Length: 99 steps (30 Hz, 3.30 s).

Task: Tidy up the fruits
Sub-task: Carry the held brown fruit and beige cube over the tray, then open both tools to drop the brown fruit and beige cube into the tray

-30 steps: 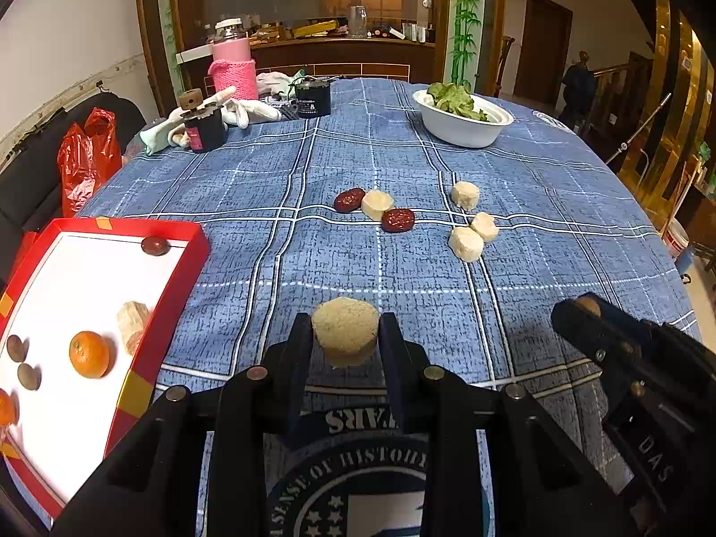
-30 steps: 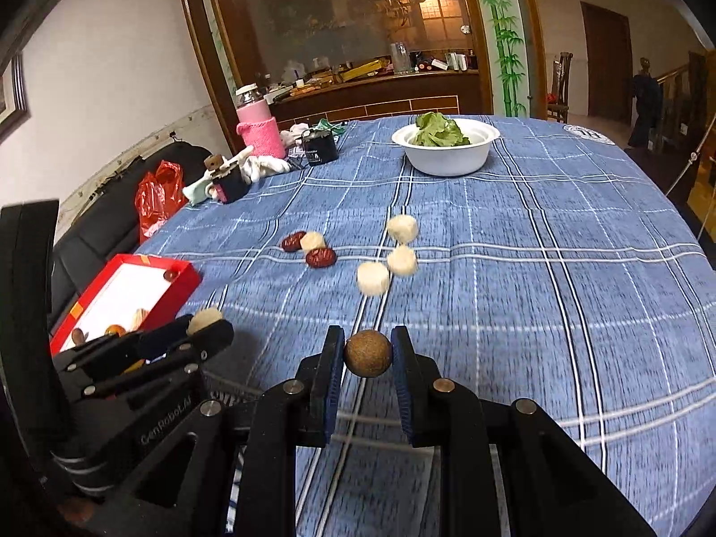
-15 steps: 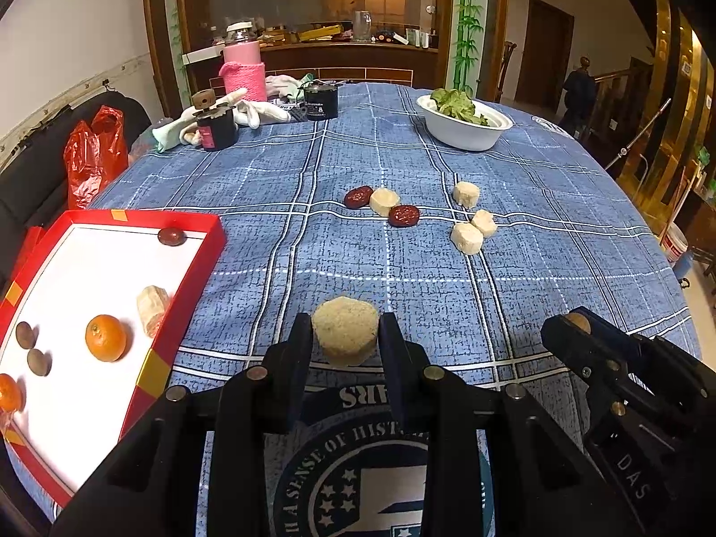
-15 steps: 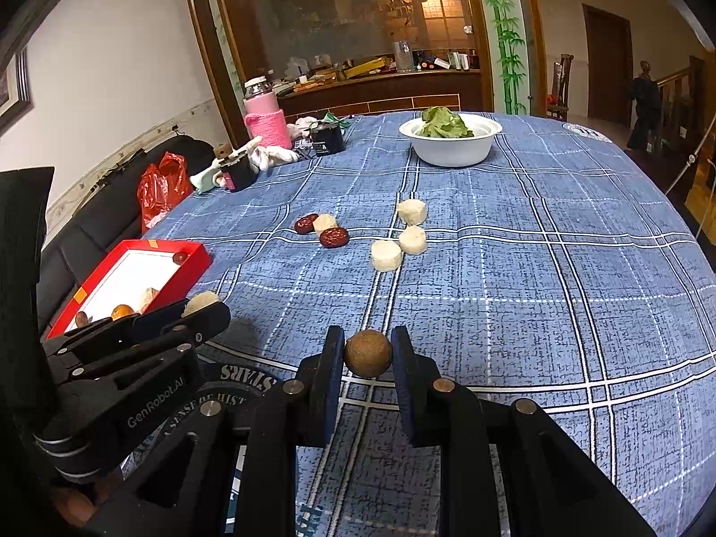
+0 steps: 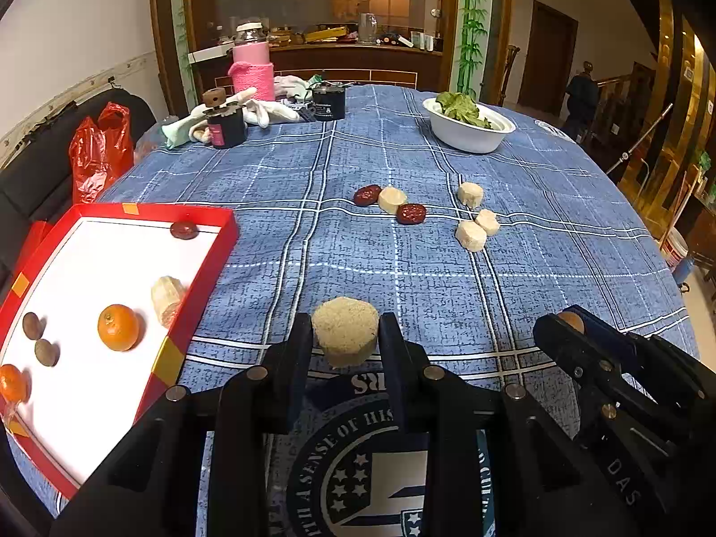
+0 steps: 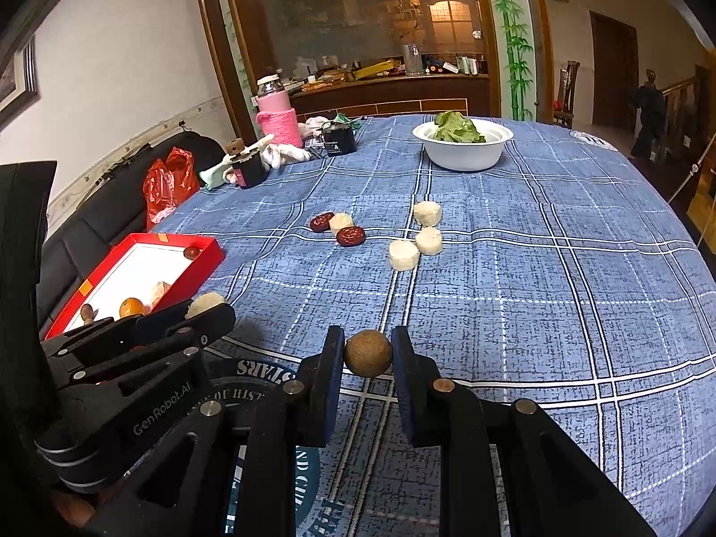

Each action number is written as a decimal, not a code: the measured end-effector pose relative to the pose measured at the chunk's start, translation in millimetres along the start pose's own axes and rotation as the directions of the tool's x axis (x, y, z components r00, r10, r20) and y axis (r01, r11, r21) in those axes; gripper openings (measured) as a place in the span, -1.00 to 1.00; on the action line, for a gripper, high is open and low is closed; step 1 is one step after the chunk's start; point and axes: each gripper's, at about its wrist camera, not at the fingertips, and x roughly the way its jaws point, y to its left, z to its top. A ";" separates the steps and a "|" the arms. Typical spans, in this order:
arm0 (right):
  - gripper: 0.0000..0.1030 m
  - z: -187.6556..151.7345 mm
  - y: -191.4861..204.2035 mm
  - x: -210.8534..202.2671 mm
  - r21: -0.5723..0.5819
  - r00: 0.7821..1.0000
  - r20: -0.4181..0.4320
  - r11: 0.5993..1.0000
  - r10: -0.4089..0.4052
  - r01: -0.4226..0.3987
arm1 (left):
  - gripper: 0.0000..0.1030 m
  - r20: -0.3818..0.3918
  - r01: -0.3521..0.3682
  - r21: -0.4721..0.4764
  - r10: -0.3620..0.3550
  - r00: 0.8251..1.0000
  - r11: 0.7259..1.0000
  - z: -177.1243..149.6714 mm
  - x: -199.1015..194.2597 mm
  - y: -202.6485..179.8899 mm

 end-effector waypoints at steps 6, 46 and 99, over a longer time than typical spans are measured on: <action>-0.57 -0.1 3.0 -0.4 -0.007 1.000 0.001 1.000 0.008 -0.008 | -0.46 -0.001 -0.004 -0.006 0.004 1.000 1.000 -2.0 -2.8 2.3; -0.58 -12.8 90.1 -1.0 -0.176 0.979 -0.032 0.963 0.202 -0.204 | -0.46 0.044 -0.096 -0.217 0.108 0.993 0.972 -28.6 -54.9 114.7; -0.58 47.5 243.1 106.5 -0.264 0.934 -0.152 0.897 0.324 -0.355 | -0.44 -0.132 -0.332 -0.375 0.305 0.943 0.866 -11.5 -1.6 229.5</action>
